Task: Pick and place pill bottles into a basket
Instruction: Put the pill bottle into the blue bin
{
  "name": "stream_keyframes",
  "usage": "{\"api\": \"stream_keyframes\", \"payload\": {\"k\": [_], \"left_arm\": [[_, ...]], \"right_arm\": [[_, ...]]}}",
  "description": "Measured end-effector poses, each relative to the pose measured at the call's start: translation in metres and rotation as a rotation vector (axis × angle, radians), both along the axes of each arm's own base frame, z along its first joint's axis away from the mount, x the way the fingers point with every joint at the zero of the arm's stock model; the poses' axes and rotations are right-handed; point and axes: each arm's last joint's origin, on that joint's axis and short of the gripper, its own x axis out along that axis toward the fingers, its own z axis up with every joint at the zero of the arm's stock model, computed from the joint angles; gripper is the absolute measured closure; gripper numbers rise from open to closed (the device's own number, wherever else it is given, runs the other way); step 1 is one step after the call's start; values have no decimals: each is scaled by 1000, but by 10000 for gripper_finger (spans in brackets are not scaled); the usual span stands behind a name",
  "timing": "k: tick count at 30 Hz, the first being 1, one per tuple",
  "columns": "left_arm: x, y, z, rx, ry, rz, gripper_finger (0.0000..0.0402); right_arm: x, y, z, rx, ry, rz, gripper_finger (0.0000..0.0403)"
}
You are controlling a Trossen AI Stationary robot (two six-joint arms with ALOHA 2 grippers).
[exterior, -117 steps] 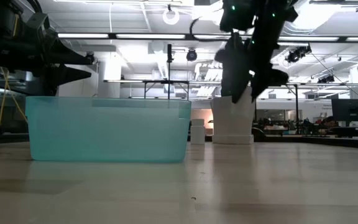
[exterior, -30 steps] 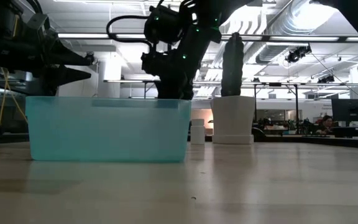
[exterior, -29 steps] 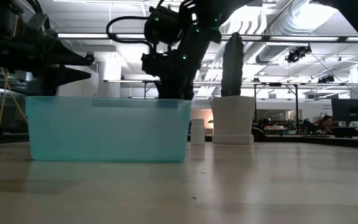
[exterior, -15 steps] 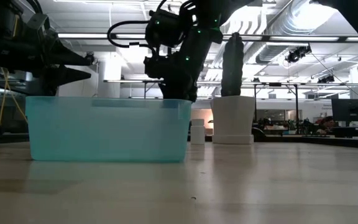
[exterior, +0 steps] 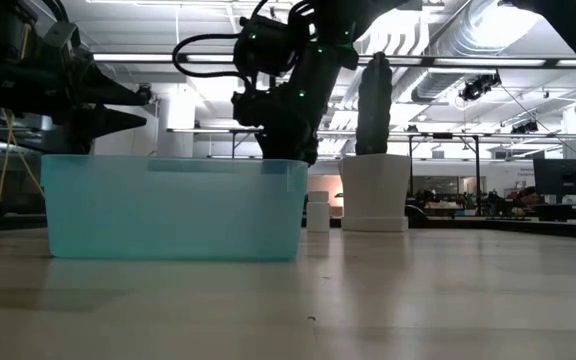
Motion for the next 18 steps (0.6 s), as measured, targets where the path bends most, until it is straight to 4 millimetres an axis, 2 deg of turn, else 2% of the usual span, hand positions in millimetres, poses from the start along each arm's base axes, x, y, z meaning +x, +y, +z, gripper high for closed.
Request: {"api": "stream_keyframes", "payload": {"k": [3,11,14,18], "left_arm": [[0,0,0,0,1,0,197],[0,0,0,0,3,0,197],[0,0,0,0,3,0,197],[0,0,0,0,4,0,197]], "right_arm": [[4,-2,12,-4,-26,-4,181],[17,-16,70,-35,-147,-18,182],[17,-28,91,-61,-186,-48,179],[11,-48,107,-75,-180,-94,179]]}}
